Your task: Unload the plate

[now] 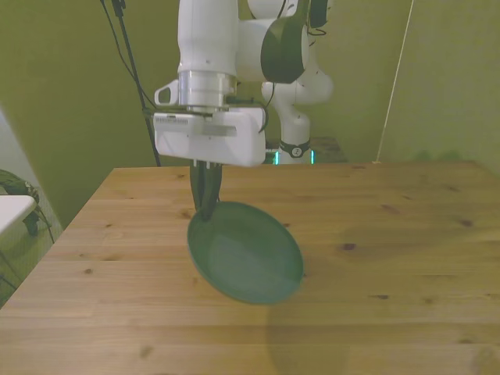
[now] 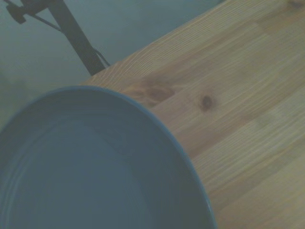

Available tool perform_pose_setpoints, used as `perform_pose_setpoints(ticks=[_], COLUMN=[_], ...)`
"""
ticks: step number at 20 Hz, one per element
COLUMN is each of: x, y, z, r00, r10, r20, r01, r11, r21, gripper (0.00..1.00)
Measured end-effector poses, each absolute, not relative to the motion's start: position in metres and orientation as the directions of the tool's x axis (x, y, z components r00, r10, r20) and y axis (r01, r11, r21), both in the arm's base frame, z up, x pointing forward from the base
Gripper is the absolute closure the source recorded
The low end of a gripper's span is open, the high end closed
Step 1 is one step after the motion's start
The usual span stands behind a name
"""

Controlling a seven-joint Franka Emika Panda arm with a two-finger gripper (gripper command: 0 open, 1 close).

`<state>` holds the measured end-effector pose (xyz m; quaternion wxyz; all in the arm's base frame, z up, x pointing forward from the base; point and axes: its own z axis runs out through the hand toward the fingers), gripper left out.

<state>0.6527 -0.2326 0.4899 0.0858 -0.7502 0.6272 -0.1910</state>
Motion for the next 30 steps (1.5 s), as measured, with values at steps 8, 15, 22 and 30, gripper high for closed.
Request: perform_pose_setpoints(ticks=[8,15,22,30], x=[0.665,0.662,0.660,0.645], y=[-0.217,-0.223,-0.228,-0.230], z=[0.411,0.381,0.376,0.402], r00=[0.139,0.134,0.134,0.195], r10=[-0.985,-0.986,-0.986,-0.973], r20=[0.100,0.096,0.097,0.124], r01=[-0.927,-0.938,-0.941,-0.923], r11=[-0.165,-0.158,-0.157,-0.225], r21=[-0.337,-0.309,-0.300,-0.313], gripper=[1.00,0.00,0.00,0.00])
